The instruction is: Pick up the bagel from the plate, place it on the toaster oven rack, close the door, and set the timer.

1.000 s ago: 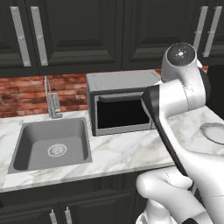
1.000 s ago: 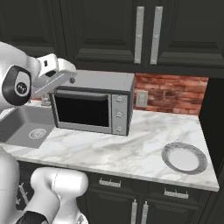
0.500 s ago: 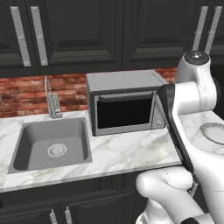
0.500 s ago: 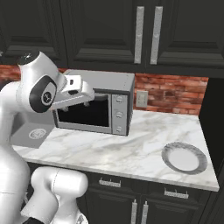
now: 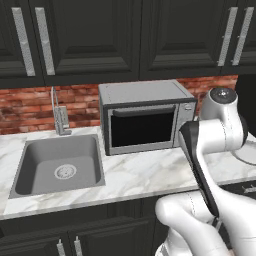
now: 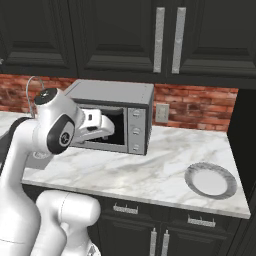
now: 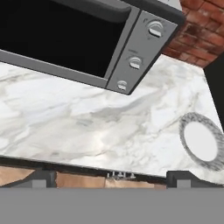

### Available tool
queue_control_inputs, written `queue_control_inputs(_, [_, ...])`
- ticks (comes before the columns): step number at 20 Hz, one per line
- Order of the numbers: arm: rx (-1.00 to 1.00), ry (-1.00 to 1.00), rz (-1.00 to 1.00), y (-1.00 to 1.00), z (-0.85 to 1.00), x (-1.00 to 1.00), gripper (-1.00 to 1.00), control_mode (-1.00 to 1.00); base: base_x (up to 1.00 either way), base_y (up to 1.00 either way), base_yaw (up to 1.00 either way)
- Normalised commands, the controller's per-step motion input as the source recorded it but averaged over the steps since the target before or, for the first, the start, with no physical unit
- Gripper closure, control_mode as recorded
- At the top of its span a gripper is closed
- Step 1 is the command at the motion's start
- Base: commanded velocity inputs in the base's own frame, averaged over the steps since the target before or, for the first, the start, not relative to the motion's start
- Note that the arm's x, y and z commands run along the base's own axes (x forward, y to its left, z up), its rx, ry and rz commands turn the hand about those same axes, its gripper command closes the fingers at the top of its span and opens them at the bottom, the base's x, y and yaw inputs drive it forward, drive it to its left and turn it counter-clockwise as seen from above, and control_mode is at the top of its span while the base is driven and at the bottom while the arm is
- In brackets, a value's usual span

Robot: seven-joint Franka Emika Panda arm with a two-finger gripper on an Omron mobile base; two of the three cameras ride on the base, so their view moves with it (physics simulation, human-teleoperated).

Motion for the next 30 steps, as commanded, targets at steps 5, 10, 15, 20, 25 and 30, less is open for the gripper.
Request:
queue_control_inputs(5, [-0.03, -0.08, 0.0, -0.24, -0.49, 0.15, -1.0, -1.0, 0.0, 0.0, 0.0])
queue_control_inputs(10, [0.0, -0.19, 0.0, -0.29, -0.41, 0.08, -1.0, -1.0, 0.0, 0.0, 0.0])
queue_control_inputs(15, [0.0, -0.06, -0.01, -0.16, -0.33, 0.44, -1.0, -1.0, 0.0, 0.0, 0.0])
queue_control_inputs(20, [0.0, 0.0, -0.03, -0.03, -0.23, 0.6, -1.0, -1.0, 0.0, 0.0, 0.0])
queue_control_inputs(25, [0.0, 0.0, -0.05, -0.03, -0.26, 0.66, -1.0, -1.0, 0.0, 0.0, 0.0])
queue_control_inputs(30, [0.0, 0.0, -0.06, -0.14, -0.29, 0.45, -1.0, -1.0, 0.0, 0.0, 0.0])
